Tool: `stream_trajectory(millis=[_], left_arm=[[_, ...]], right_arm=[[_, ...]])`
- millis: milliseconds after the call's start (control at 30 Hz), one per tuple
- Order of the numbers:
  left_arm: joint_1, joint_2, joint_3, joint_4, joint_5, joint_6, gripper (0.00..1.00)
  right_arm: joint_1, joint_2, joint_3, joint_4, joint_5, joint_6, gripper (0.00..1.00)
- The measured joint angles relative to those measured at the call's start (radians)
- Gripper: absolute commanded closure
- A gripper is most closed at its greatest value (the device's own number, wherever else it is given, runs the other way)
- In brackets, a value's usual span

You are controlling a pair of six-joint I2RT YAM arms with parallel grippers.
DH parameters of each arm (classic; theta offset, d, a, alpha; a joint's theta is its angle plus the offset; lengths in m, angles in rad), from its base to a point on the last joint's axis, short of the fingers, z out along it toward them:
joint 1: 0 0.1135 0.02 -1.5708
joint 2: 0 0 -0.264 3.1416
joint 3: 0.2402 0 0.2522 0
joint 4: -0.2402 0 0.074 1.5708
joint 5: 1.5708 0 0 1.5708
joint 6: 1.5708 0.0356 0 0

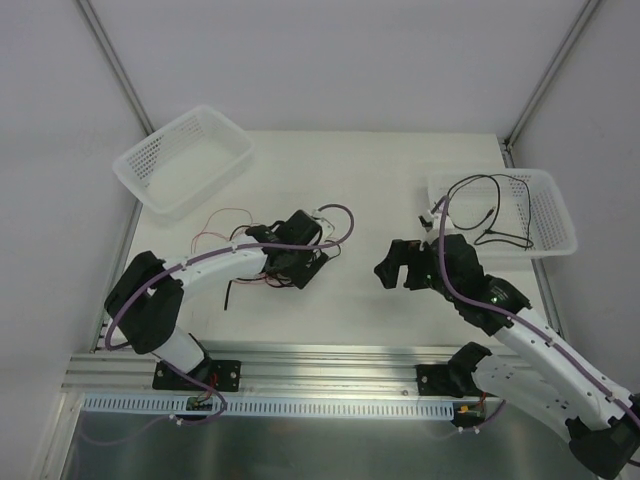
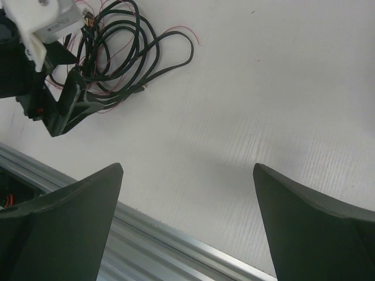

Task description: Untangle the cables

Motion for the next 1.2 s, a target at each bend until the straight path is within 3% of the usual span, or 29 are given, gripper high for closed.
stream_trajectory(millis=[33, 100, 167, 200, 267, 500, 667, 933, 1200], left_arm=[[-0.012, 0.018, 0.010, 0.007, -0.013, 0.016, 0.21], [-0.029, 0.043, 0.024, 0.022, -0.021, 0.039, 0.44], [-0.036, 0.062, 0.034, 0.028, -0.030, 0.052, 0.60], [-0.037, 0.068, 0.038, 0.029, -0.035, 0.060, 0.83], [-0.043, 0.082, 0.045, 0.033, -0.042, 0.061, 1.00], [-0.107, 0.077, 0.120, 0.011, -0.064, 0.034, 1.00], [-0.125, -0.029, 0.235, -0.024, -0.030, -0.050, 1.00], [-0.126, -0.230, 0.374, -0.027, 0.004, -0.197, 1.00], [-0.126, -0.219, 0.353, -0.043, -0.016, -0.369, 1.00]], right_arm=[[0.001, -0.021, -0.009, -0.001, 0.001, 0.000, 0.02], [0.002, -0.070, -0.037, -0.002, 0.001, 0.001, 0.02], [0.002, -0.126, -0.069, -0.008, 0.002, 0.003, 0.02], [0.002, -0.152, -0.083, -0.013, 0.006, 0.004, 0.02], [0.002, -0.197, -0.105, -0.024, 0.019, 0.004, 0.02], [0.002, -0.306, -0.143, -0.043, 0.073, 0.005, 0.02], [0.002, -0.334, -0.186, -0.031, 0.053, 0.019, 0.03], [0.003, -0.263, -0.243, 0.068, -0.031, 0.076, 0.06], [0.021, -0.192, -0.250, 0.193, -0.103, 0.103, 0.09]])
